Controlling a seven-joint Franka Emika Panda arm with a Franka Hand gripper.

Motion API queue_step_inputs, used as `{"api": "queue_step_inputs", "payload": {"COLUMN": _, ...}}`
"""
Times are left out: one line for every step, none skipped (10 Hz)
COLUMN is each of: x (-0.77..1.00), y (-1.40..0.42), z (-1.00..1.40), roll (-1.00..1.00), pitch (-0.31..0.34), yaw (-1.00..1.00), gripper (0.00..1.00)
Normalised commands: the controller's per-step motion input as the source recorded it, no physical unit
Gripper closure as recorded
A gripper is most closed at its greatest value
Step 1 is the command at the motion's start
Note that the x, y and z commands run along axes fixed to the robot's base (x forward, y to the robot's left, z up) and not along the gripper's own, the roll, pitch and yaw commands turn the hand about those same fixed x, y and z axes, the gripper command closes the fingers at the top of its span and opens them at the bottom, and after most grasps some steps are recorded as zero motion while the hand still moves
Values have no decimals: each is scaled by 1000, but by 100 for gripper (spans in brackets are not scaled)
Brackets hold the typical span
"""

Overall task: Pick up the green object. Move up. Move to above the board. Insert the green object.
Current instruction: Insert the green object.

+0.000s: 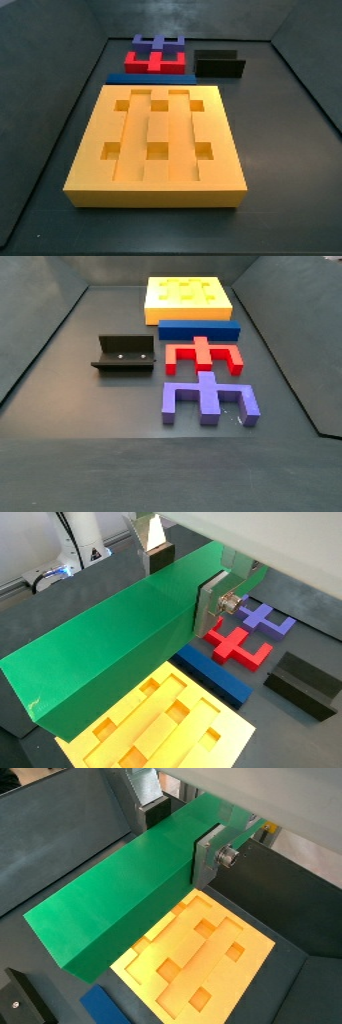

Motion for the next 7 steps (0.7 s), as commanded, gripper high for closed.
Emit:
{"api": "queue_step_inputs", "payload": {"x": -31, "y": 0, "z": -266, "roll": 10, "pitch": -17, "yaw": 26, "gripper": 100}}
{"api": "queue_step_inputs", "payload": {"x": 69, "y": 0, "z": -949, "roll": 121, "pitch": 59, "yaw": 94, "gripper": 100}}
{"api": "queue_step_inputs", "payload": {"x": 103, "y": -26, "z": -1000, "roll": 0, "pitch": 0, "yaw": 31, "gripper": 100}}
{"api": "queue_step_inputs", "payload": {"x": 14, "y": -49, "z": -1000, "roll": 3, "pitch": 0, "yaw": 26, "gripper": 100}}
{"api": "queue_step_inputs", "payload": {"x": 69, "y": -89, "z": -1000, "roll": 0, "pitch": -26, "yaw": 46, "gripper": 100}}
{"api": "queue_step_inputs", "payload": {"x": 80, "y": -66, "z": -1000, "roll": 9, "pitch": -34, "yaw": 6, "gripper": 100}}
{"api": "queue_step_inputs", "payload": {"x": 29, "y": -40, "z": -1000, "roll": 36, "pitch": -51, "yaw": 0, "gripper": 100}}
